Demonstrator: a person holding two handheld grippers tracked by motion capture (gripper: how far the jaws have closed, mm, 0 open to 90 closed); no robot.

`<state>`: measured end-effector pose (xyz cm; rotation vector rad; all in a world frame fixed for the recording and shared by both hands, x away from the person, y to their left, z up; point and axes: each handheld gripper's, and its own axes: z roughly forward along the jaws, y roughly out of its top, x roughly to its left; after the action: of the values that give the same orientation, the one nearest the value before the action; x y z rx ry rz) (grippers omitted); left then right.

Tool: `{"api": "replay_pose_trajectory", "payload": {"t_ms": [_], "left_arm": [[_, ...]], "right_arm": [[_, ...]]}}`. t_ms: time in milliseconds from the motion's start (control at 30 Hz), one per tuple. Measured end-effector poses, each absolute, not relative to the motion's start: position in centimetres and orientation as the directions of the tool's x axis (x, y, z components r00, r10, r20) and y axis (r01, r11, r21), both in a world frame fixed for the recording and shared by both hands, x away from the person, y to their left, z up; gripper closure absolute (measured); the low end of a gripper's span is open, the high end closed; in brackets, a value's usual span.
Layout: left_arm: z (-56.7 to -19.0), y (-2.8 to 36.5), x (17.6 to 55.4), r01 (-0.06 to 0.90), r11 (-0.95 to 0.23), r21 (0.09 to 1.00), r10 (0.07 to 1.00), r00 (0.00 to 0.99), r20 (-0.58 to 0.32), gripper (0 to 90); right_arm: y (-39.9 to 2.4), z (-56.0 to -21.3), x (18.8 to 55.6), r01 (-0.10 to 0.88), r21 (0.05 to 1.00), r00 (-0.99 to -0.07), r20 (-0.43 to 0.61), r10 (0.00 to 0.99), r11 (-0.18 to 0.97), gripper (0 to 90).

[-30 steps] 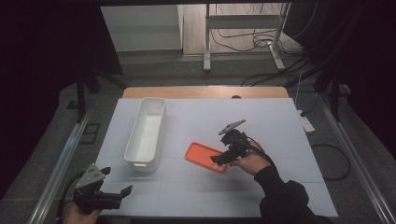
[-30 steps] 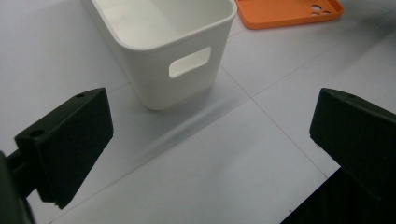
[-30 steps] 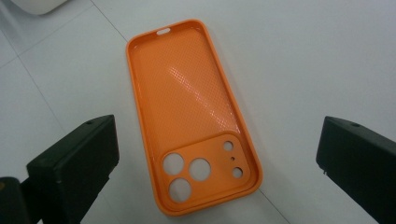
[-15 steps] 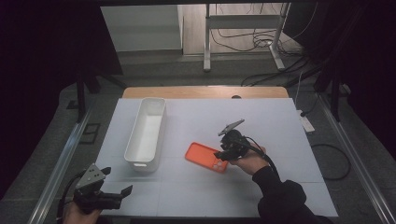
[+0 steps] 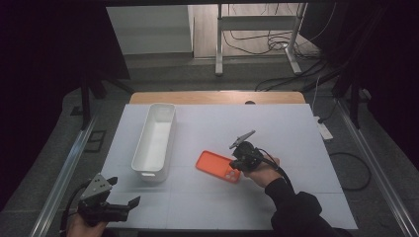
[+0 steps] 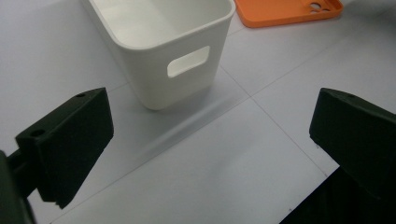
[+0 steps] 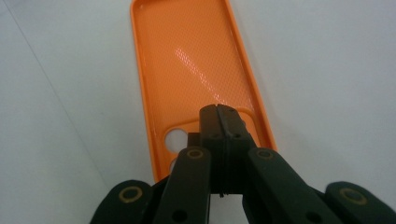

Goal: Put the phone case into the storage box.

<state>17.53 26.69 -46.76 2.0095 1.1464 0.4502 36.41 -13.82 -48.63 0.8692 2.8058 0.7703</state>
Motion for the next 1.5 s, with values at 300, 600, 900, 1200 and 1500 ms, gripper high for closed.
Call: {"api": "replay_pose_trajectory", "payload": {"t_ms": [300,600,900,1200,1500], "left_arm": [[-46.8,26.7,17.5,0.573,-0.305,0.760,0.842,0.535,-0.066,0.6],[-46.8,26.6,17.6,0.575,-0.309,0.758,0.842,0.536,-0.064,0.7],[-46.8,26.6,17.6,0.578,-0.309,0.755,0.842,0.536,-0.066,0.8],[-46.8,26.7,17.6,0.579,-0.307,0.755,0.843,0.534,-0.067,0.9],[-46.8,26.7,17.7,0.580,-0.307,0.754,0.843,0.534,-0.068,0.9]], "right_arm": [[-13.8,-49.6,36.3,0.515,0.470,-0.828,0.057,0.558,0.717,89.1],[-14.2,-50.1,36.7,0.527,0.451,-0.820,0.046,0.571,0.720,89.2],[-14.9,-50.3,37.9,0.542,0.453,-0.803,0.030,0.595,0.708,89.1],[-14.9,-50.3,39.0,0.538,0.465,-0.797,0.009,0.604,0.703,89.2],[-14.7,-50.3,40.4,0.540,0.483,-0.785,-0.006,0.620,0.689,89.1]]}}
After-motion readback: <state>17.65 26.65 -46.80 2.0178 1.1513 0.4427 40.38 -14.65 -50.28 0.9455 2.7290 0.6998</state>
